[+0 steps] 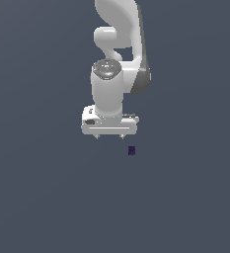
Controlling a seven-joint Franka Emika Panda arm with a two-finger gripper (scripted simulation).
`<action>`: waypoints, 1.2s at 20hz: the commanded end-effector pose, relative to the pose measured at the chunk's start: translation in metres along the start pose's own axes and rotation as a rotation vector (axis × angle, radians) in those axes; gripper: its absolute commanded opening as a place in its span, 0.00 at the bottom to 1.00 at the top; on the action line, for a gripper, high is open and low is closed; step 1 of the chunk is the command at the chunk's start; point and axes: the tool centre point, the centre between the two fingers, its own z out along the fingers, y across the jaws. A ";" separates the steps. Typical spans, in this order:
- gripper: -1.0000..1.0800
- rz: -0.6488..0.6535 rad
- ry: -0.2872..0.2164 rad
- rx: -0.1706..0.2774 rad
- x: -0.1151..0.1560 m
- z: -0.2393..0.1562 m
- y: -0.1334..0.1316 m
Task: Pick up the object and move it to a goal position.
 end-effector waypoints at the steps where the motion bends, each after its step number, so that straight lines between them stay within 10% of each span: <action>1: 0.96 -0.001 0.001 0.003 0.001 -0.001 0.002; 24: 0.96 0.020 -0.017 0.005 -0.017 0.094 -0.103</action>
